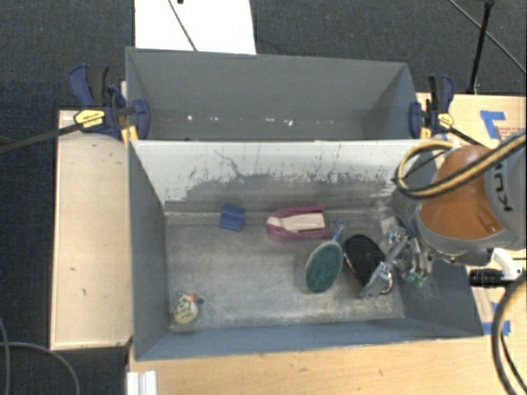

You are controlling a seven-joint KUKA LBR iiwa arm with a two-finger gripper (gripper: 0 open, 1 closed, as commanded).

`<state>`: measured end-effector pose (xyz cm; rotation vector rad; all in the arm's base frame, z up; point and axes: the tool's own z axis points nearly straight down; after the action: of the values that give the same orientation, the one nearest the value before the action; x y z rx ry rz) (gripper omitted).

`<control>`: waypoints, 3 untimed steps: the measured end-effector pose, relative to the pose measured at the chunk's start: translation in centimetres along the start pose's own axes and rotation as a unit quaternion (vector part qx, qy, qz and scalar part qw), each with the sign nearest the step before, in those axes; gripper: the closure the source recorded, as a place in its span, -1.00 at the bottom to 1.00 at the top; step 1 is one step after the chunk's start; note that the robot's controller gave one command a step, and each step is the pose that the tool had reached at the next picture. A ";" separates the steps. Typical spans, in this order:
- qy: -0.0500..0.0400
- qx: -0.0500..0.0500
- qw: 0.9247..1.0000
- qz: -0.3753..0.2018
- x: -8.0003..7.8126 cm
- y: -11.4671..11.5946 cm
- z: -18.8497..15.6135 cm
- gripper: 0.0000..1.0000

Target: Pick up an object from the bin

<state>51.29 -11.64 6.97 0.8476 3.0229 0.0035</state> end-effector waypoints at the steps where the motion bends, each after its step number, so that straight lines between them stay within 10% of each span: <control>1: 0.000 0.001 1.000 -0.004 0.0 0.1 0.0 -1.00; 2: 0.003 0.000 1.000 -0.007 0.2 0.3 -0.1 1.00; 3: -0.002 0.000 1.000 -0.011 0.1 0.3 -2.5 1.00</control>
Offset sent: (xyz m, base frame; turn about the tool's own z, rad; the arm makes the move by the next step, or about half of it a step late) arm 0.0000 0.0000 0.0000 0.0000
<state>51.38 -11.33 9.46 0.8139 3.0282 0.0002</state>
